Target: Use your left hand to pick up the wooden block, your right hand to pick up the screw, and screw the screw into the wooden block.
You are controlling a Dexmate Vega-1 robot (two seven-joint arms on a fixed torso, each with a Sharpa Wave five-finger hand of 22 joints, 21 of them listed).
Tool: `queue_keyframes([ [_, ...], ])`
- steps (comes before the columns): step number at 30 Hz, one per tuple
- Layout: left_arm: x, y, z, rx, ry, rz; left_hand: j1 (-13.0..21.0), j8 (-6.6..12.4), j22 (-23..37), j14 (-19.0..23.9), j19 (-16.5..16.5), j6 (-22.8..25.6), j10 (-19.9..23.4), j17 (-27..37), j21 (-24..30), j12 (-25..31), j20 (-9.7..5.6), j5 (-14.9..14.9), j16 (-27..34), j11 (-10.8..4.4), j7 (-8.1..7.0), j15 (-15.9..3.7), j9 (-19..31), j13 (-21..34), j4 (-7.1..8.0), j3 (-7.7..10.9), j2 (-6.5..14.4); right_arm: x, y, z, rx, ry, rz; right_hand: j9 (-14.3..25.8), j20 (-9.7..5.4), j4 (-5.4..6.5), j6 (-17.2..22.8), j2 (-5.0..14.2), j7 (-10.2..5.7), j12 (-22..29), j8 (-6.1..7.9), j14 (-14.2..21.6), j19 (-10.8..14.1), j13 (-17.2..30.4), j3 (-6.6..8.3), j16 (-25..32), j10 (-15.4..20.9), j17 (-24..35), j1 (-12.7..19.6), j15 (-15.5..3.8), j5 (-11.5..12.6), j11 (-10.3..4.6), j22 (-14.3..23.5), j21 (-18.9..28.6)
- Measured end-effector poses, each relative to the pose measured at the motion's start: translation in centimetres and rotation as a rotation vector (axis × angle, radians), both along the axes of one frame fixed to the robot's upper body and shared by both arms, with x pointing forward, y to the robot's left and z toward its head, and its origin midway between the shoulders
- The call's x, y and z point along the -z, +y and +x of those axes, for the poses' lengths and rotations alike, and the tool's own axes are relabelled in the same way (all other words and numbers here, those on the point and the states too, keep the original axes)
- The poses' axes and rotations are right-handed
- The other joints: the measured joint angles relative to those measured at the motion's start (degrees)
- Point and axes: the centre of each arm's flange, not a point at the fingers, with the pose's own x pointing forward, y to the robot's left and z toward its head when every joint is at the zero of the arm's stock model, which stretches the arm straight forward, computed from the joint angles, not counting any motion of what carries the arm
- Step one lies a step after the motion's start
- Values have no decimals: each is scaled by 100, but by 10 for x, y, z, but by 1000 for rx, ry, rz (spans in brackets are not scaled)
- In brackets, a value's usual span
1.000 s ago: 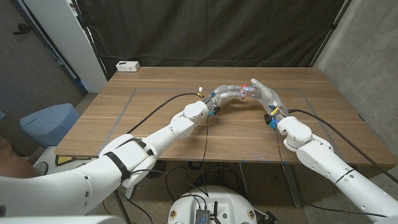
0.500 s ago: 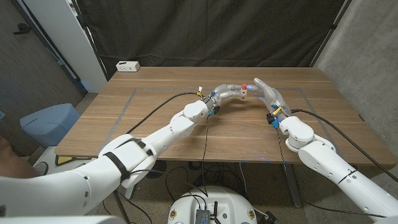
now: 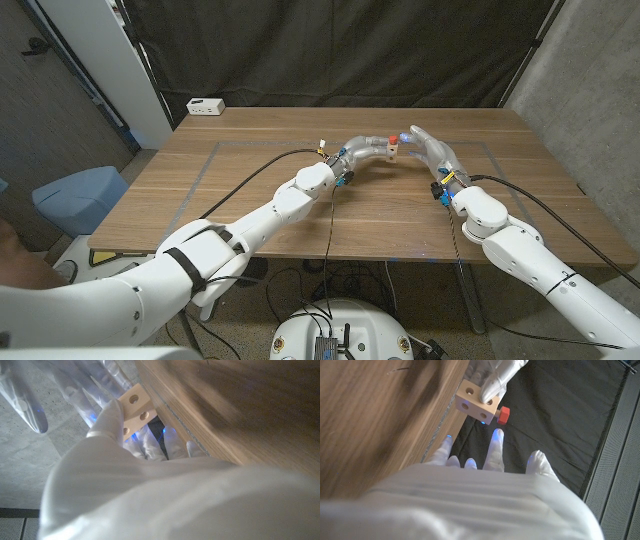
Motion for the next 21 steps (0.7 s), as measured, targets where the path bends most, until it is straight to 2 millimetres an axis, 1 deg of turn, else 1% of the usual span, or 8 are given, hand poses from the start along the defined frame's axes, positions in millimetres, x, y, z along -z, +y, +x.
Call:
queue_keyframes([
  [1,0,0,0,0,0,0,0,0,0,0,0,0,0,0,0,0,0,0,0,0,0,0,1,0,0,0,0,0,0,0,-2,-1,-2,0,12,0,-62,-5,-4,0,0,0,-52,0,0,0,-32,0,-5,0,0,-31,0,-6],
  [6,1,-1,-1,0,-2,1,0,0,0,0,0,0,-2,0,0,0,0,-14,0,0,0,0,3,0,0,0,0,-2,0,1,-15,-3,-15,-16,31,0,-342,18,-70,0,0,-30,-318,-15,0,-38,-241,0,-27,-30,0,-98,0,-50],
  [10,2,0,-2,-1,-3,1,0,0,0,0,0,0,-8,0,0,0,0,6,0,-10,0,0,2,0,0,0,0,-3,0,1,-26,-2,-26,-17,48,0,-513,-6,-106,0,0,-30,-547,-16,0,-38,-433,0,-51,-30,0,-136,0,-87],
  [11,2,0,-2,-1,-3,1,0,0,0,0,0,0,-6,0,0,0,0,6,0,-10,0,0,2,0,0,0,0,-3,0,1,-27,-1,-28,-17,54,2,-550,22,-108,0,0,-30,-566,-16,-2,-38,-471,0,-86,-30,0,-143,0,-87],
  [12,2,-1,-3,0,-3,2,0,0,0,0,0,0,-4,0,0,0,0,6,0,-8,0,0,2,0,0,0,0,-3,0,2,-33,-1,-33,-17,44,13,-568,7,-106,0,0,-30,-589,-15,-13,-38,-491,0,-97,-30,0,-164,0,-87],
  [15,2,-1,-4,0,-4,2,0,0,0,0,0,0,8,0,0,0,0,6,0,2,0,0,2,0,0,0,0,-3,-1,3,-39,1,-40,-17,64,51,-660,-9,-76,0,0,-30,-690,-15,-51,-37,-532,24,-188,-30,-26,-143,0,-87],
  [17,2,-1,-4,0,-4,2,0,0,0,0,0,0,12,0,0,0,0,5,0,1,0,0,2,0,0,0,0,-3,0,4,-45,3,-45,-17,84,93,-661,-8,-75,0,0,-30,-711,-15,-52,-37,-553,26,-218,-30,-26,-121,0,-87],
  [21,2,-1,-4,-2,-4,3,0,0,0,0,0,0,20,-1,0,0,0,5,0,2,0,0,2,0,0,0,0,-3,-1,6,-53,6,-53,-17,64,116,-682,-20,-53,0,0,-30,-753,-15,-76,-37,-562,26,-277,-30,-48,-111,0,-87],
])
